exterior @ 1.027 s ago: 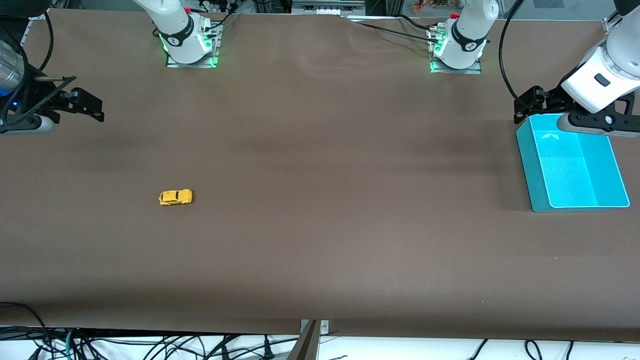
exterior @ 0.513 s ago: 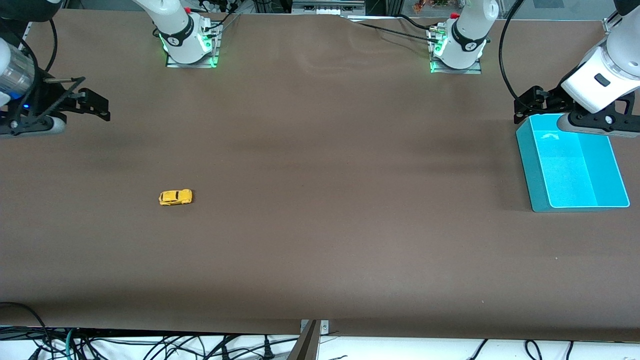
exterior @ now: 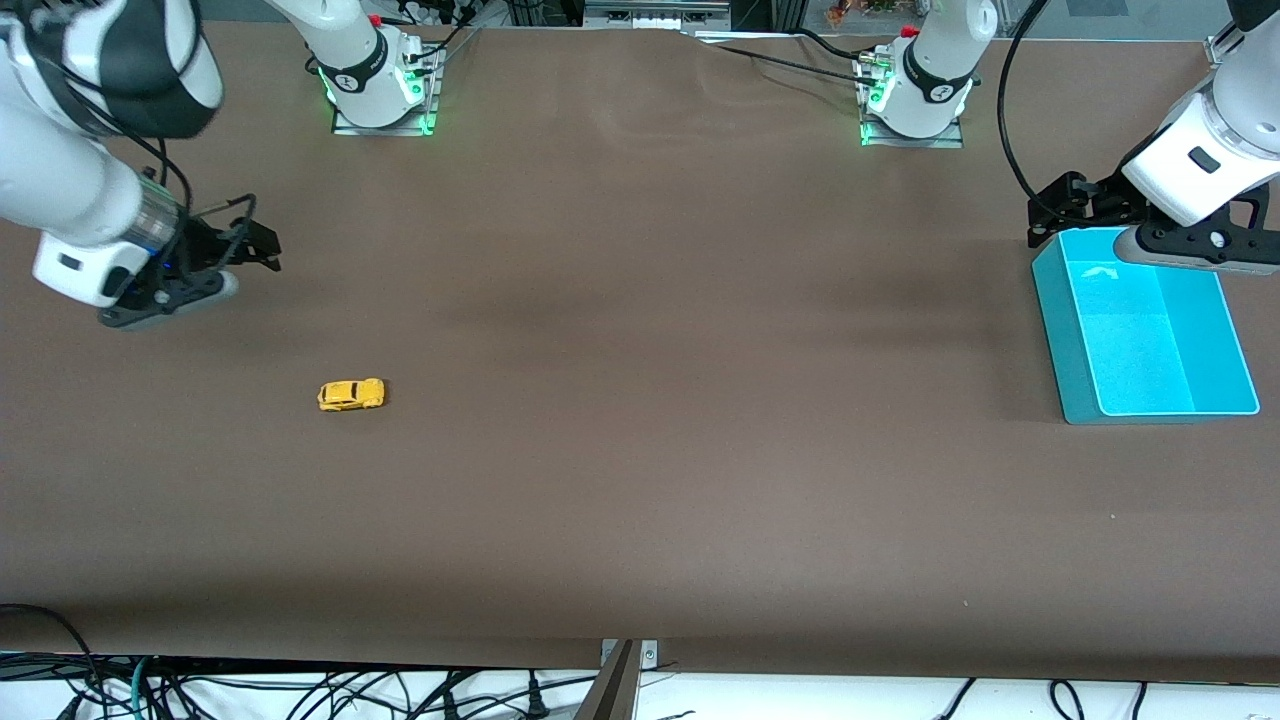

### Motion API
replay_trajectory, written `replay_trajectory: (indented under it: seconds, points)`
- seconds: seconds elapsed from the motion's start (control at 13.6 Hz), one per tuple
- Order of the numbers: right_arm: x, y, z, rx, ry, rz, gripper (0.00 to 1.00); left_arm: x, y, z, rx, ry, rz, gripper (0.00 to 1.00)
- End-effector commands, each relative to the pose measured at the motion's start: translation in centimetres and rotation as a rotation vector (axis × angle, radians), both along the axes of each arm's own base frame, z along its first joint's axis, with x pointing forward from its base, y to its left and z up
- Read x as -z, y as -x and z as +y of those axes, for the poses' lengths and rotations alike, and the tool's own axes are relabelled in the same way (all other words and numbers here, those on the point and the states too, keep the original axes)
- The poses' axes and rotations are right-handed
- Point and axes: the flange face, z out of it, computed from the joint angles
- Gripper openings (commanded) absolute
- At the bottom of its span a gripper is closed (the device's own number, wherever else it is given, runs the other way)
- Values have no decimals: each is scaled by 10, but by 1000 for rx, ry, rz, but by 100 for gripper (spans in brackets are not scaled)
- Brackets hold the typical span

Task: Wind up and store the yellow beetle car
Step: 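Reach the right gripper down over the yellow beetle car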

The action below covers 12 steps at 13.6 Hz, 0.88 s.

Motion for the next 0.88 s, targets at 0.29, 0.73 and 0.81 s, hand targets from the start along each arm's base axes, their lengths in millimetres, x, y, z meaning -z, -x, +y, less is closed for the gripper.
replay_trajectory:
  seconds: [0.29,0.73,0.81]
  points:
    - [103,4,-1,-534,-50,-51,100,-7,5,3,15,-8,11,100]
    - [170,-14,-5,-829,-55,-85,100,-7,6,3,15,-8,13,100]
    - [181,-19,-3,-867,-53,-100,100,-7,6,3,15,-8,13,100]
